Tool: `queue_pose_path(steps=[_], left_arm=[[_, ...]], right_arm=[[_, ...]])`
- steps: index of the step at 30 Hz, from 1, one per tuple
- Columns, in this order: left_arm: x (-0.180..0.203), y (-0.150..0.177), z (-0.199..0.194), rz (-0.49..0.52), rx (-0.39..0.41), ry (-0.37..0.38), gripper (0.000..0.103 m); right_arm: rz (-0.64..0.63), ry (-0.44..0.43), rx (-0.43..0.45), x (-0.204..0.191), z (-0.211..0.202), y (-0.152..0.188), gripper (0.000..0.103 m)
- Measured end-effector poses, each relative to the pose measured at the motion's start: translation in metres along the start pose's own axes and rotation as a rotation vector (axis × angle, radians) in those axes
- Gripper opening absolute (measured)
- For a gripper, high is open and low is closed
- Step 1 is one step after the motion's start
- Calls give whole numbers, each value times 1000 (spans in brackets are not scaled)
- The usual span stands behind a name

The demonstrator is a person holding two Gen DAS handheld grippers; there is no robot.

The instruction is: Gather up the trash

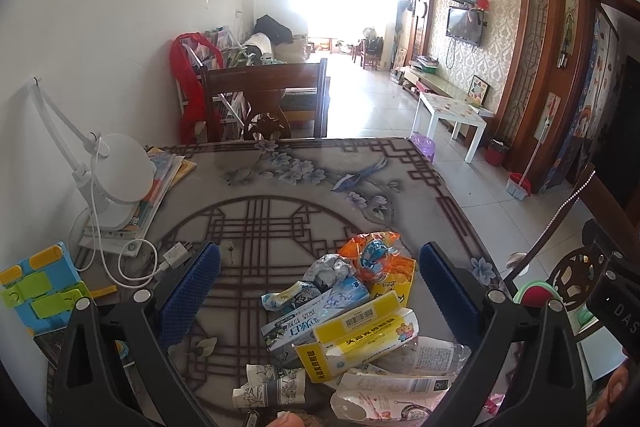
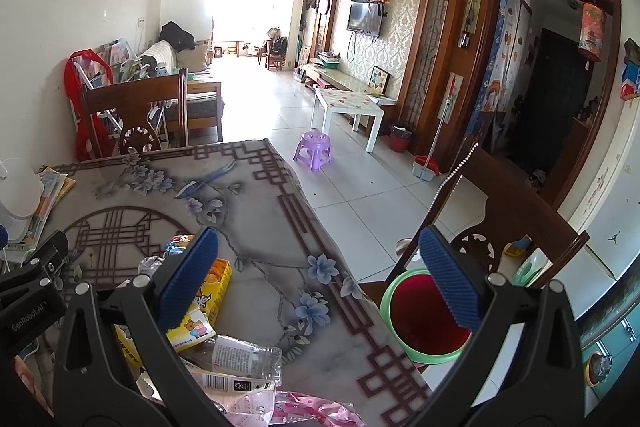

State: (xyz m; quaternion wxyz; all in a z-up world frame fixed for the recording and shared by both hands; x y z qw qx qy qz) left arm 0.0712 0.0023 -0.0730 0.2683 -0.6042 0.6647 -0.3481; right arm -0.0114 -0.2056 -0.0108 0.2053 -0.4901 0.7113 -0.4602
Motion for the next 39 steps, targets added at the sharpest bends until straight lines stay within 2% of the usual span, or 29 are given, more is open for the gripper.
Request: queue_pose_path(steps=[21, 28, 32, 36, 39], left_arm=[[-3, 0, 1, 0, -3, -3, 95], [-15, 1, 5, 1, 2, -17, 95], [-38, 12, 20, -6, -30, -20, 95], [-68, 30, 37, -29, -96, -29, 95], [-94, 50, 49, -101, -159, -18, 94]], right_arm=[[-2, -1, -2, 0, 0, 0, 99], [-22, -15, -16, -5, 3, 17, 99], [-26, -110, -69, -15, 15, 26, 99], [-37, -306, -227, -40, 40, 54, 99], [-18, -446, -336, -61, 53, 75, 100]])
Point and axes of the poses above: each gripper's, at about its wrist camera, not at the fingertips, and z roughly the way its jaws point, x to its right, y to its underside, the point moved 7 cm from there along z, roughly the way its jaws point, and after that the axes turned 2 degrees about y, right-handed, at the moved point
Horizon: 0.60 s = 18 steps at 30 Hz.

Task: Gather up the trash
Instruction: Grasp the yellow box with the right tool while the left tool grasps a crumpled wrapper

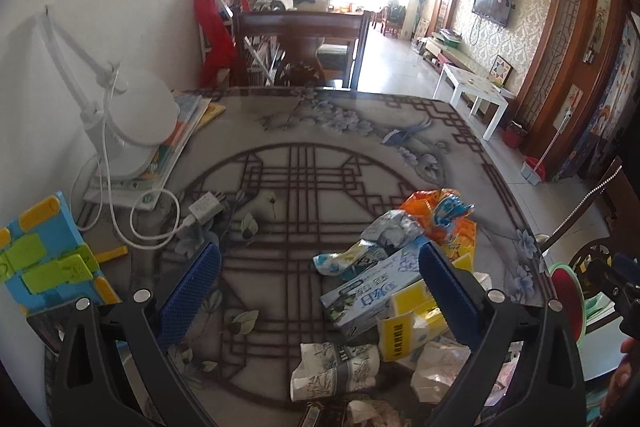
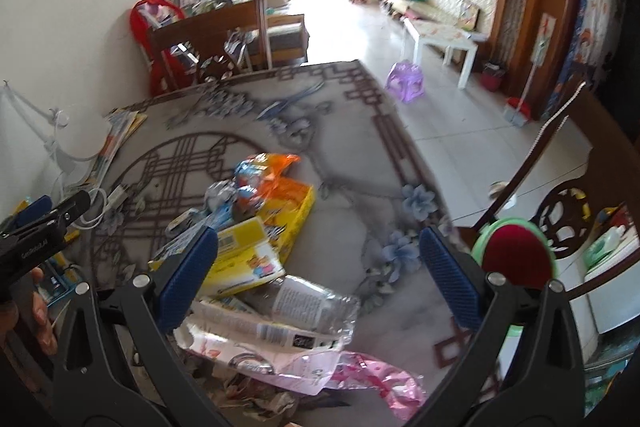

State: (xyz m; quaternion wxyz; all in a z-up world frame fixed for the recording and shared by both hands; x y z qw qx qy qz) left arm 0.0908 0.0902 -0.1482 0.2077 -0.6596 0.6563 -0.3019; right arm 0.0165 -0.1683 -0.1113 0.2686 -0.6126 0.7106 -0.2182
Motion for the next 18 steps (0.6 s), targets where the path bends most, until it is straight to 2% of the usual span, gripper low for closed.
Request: queue_pose_path(steps=[2, 4, 7, 11, 15, 18], left_arm=[[-15, 10, 9, -46, -41, 7, 92], [-23, 18, 17, -65, -79, 9, 85], [-32, 27, 28, -73, -119, 12, 85], [-46, 31, 37, -111, -135, 7, 85], [-54, 31, 43, -138, -136, 17, 86], [-57, 30, 47, -133, -127, 25, 86]], right_arm=[[14, -66, -74, -9, 20, 8, 100], [-38, -99, -135, -22, 37, 12, 99], [-342, -48, -154, -48, 57, 13, 99], [-736, -75, -161, -82, 71, 20, 99], [-1122, -45, -133, -111, 81, 41, 92], [-1405, 10, -59, -126, 86, 65, 90]])
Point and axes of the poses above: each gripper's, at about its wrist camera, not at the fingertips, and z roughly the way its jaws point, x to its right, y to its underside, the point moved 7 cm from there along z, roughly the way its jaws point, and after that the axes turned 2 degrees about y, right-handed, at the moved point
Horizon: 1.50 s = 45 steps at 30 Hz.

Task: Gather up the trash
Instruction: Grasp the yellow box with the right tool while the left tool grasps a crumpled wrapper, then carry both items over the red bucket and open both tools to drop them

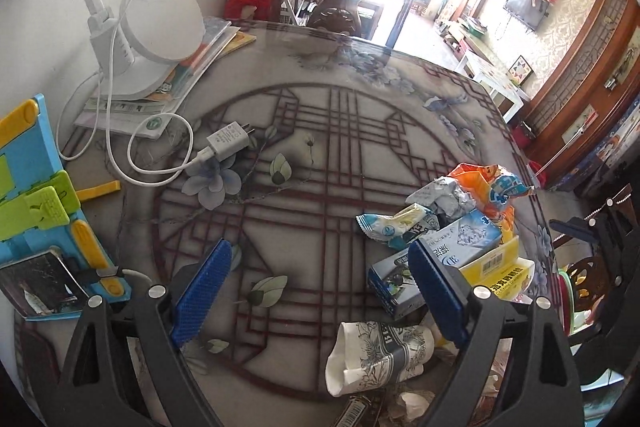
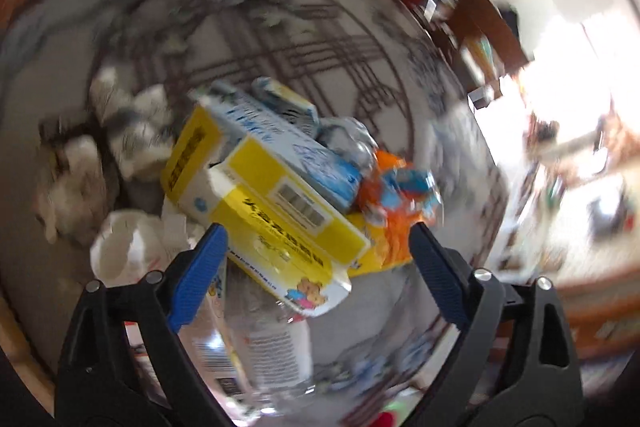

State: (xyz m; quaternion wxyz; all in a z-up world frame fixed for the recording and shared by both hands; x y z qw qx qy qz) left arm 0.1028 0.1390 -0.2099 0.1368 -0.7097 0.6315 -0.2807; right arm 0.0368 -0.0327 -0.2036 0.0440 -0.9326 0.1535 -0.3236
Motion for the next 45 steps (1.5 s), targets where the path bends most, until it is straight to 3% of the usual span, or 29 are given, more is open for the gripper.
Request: queue_pose_path(steps=[2, 7, 11, 15, 17, 18, 19, 20, 28, 35, 38, 43, 45], left_arm=[[0, -1, 4, 12, -1, 1, 86], [8, -7, 18, 72, -6, 50, 85], [20, -14, 36, 137, -25, 86, 85], [33, -27, 50, 177, -25, 126, 85], [39, -32, 55, 194, -25, 143, 85], [41, -34, 59, 203, -28, 150, 85], [44, -36, 62, 214, -30, 156, 85], [47, -38, 66, 227, -35, 159, 85], [65, -54, 107, 331, -101, 180, 85], [84, -67, 154, 396, -184, 215, 75], [88, -62, 171, 416, -236, 199, 52], [82, -64, 165, 371, -214, 199, 12], [77, -68, 150, 336, -166, 174, 11]], right_arm=[[-136, 41, 14, -17, 3, -4, 85], [-222, 96, 15, -28, 11, -6, 77], [-152, 52, -25, -20, 23, -3, 56], [-72, -3, -31, -14, 26, -1, 47], [-39, -3, -11, -4, 25, -5, 37], [-9, -14, 1, 2, 23, -5, 33], [48, -49, 11, 11, 19, -5, 22], [106, -59, 19, 16, 20, -8, 19], [652, -234, 144, 85, -21, 13, 19], [1004, -291, 178, 98, -38, 54, 19], [1073, -313, 173, 94, -36, 68, 19], [1158, -323, 191, 85, -50, 86, 20], [1188, -324, 205, 85, -53, 91, 20]])
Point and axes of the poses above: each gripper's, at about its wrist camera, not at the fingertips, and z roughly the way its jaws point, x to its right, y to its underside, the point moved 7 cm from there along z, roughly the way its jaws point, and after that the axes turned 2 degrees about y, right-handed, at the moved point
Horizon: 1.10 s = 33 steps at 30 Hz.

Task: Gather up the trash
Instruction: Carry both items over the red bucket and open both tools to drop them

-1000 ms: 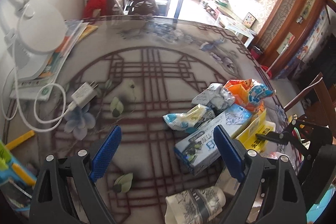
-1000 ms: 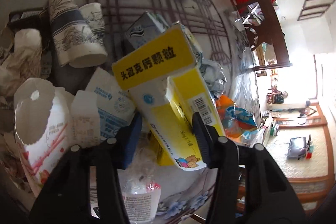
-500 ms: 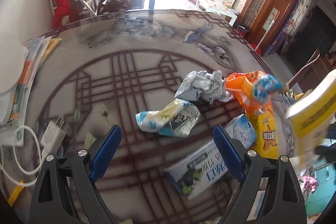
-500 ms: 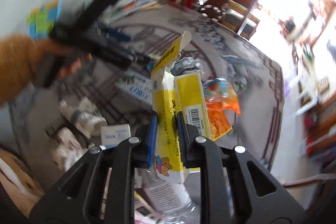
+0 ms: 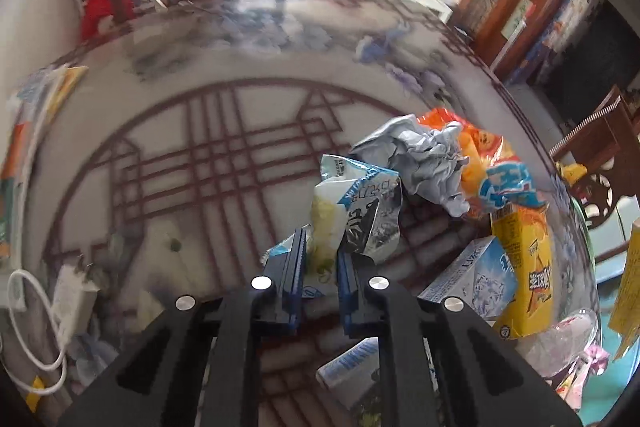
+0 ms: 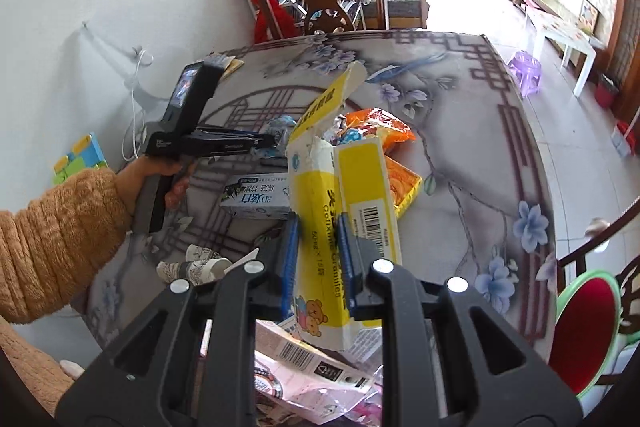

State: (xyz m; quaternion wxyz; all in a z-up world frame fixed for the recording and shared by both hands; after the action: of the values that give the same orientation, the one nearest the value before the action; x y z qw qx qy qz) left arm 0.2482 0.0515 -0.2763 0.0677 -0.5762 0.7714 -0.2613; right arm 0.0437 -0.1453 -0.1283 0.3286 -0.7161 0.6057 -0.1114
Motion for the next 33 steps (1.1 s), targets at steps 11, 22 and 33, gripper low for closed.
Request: queue_pose_path(steps=[11, 22, 33], left_arm=[[67, 27, -117, -72, 207, 39, 9], [248, 28, -111, 63, 185, 256, 9], [415, 45, -58, 208, 51, 369, 9]], right_arm=[[108, 35, 115, 25, -40, 8, 20], [360, 306, 116, 167, -92, 73, 21], [466, 556, 41, 318, -111, 134, 40]])
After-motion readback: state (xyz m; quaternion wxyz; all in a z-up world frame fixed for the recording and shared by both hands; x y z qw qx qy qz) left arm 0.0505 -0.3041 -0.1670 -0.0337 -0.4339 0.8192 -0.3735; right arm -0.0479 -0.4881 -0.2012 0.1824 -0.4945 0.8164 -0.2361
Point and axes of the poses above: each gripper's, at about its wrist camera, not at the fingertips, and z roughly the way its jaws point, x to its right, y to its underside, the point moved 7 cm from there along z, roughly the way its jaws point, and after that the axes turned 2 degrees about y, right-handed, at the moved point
